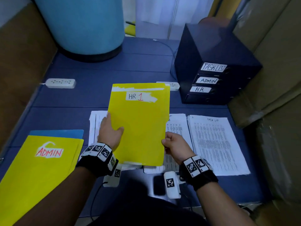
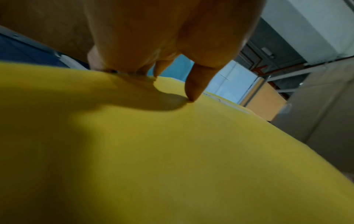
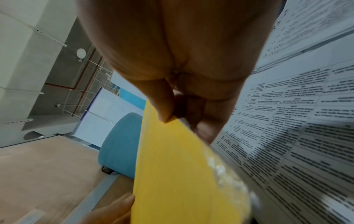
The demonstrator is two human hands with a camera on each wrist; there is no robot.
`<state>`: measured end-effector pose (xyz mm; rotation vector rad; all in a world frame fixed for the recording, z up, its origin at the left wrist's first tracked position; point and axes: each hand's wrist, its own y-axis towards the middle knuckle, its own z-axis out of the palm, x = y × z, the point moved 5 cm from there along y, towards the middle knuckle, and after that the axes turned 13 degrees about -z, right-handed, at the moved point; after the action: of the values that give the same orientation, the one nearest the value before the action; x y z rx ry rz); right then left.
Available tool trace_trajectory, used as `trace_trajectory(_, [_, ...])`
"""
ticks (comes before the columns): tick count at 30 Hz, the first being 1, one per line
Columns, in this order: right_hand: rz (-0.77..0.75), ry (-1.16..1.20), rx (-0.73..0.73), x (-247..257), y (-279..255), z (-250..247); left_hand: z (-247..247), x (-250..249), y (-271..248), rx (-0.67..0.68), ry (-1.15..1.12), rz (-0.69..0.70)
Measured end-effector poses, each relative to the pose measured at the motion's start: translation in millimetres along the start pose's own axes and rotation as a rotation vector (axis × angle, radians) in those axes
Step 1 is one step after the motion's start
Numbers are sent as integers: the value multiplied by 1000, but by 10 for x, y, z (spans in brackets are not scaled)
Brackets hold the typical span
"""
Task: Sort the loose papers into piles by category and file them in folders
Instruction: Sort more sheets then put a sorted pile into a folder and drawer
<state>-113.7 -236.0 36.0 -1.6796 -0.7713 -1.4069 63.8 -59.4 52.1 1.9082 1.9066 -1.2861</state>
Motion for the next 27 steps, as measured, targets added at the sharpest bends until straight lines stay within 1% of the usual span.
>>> trace_trajectory(3, [-23,20,-55,78,46,-77,146,-177,-136,2,117,84])
trace_trajectory(6, [-76,80,-108,216,88,-53,237,-386,-347,-2,183,190])
trace_trajectory(9, [-140,124,-163,334,137,-24,345,-536,-578,30,261,307])
trace_trajectory(10, [-172,144,-161,349,170,-18,379,-564,-634,40,287,331])
trace_trajectory(13, [-249,243,-99,483,209,97,433,-623,-737,36,326,387])
trace_trajectory(16, [-297,299,-45,571,219,218,420,-646,-759,36,251,429])
trace_trajectory(22, [-285,464,12,629,192,375,273,-676,-768,128,-5,550])
trace_trajectory(24, [-276,544,32,637,211,440,174,-668,-766,153,-85,566])
trace_trajectory(27, [-248,663,73,625,254,555,-34,-620,-722,140,-185,553])
